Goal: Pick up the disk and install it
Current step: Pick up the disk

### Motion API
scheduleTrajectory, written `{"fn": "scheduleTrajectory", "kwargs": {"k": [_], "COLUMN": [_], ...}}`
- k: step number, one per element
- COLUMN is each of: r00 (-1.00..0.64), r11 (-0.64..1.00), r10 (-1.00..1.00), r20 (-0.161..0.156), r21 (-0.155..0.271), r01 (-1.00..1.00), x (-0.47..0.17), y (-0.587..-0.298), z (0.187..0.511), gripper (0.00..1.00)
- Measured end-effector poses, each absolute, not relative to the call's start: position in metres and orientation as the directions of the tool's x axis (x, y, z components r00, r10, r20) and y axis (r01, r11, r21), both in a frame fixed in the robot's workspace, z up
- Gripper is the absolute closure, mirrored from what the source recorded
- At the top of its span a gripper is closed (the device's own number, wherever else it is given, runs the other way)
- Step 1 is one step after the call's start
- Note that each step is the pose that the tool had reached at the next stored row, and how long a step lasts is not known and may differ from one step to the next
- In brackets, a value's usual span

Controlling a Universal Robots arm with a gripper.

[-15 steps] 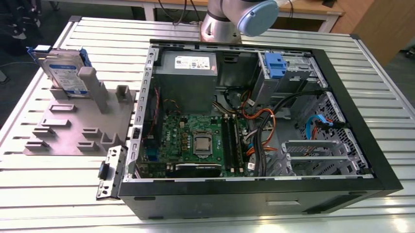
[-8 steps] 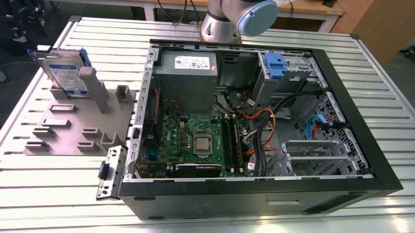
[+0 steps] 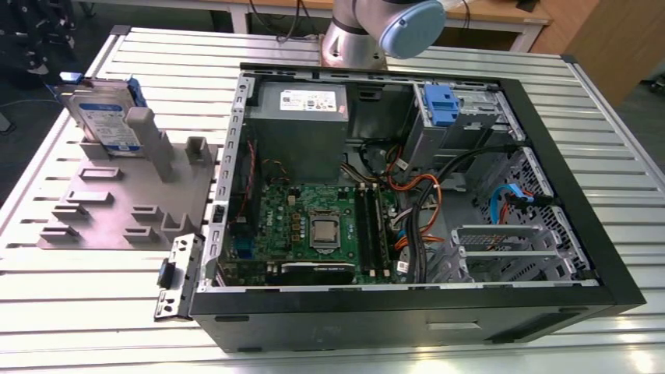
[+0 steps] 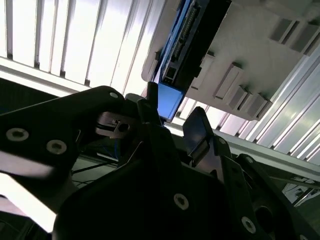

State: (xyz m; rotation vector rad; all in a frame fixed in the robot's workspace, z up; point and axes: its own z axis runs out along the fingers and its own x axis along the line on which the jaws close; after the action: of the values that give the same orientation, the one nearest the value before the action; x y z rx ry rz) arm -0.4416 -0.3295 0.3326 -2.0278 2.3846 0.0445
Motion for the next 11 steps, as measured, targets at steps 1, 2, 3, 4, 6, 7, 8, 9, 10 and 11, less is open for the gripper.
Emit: {"fn": "scheduleTrajectory", "kwargs": {"k": [1, 2, 3, 4, 6, 7, 8, 9, 10, 11], "r00": [-0.16, -0.16, -0.159, -0.159, -0.157, -0.156, -0.156, -0.155, -0.155, -0.154], "r11": [0.16, 0.159, 0.159, 0.158, 0.157, 0.156, 0.155, 0.155, 0.154, 0.154], "r10": [-0.987, -0.987, -0.987, -0.987, -0.987, -0.987, -0.987, -0.987, -0.988, -0.988], "r20": [-0.027, -0.027, -0.028, -0.028, -0.028, -0.028, -0.028, -0.028, -0.028, -0.028], "r21": [0.014, 0.015, 0.015, 0.015, 0.015, 0.015, 0.015, 0.015, 0.015, 0.015], "r01": [-0.987, -0.987, -0.987, -0.987, -0.988, -0.988, -0.988, -0.988, -0.988, -0.988], "x": [-0.4418, -0.4419, -0.4419, -0.4419, -0.4423, -0.4425, -0.4427, -0.443, -0.4432, -0.4433], "y": [-0.3293, -0.329, -0.3287, -0.3284, -0.3281, -0.3279, -0.3277, -0.3274, -0.3272, -0.327], "z": [0.3313, 0.3304, 0.3299, 0.3293, 0.3278, 0.3271, 0.3263, 0.3255, 0.3248, 0.3241], "gripper": [0.53, 0.53, 0.53, 0.53, 0.53, 0.53, 0.53, 0.53, 0.53, 0.53]}}
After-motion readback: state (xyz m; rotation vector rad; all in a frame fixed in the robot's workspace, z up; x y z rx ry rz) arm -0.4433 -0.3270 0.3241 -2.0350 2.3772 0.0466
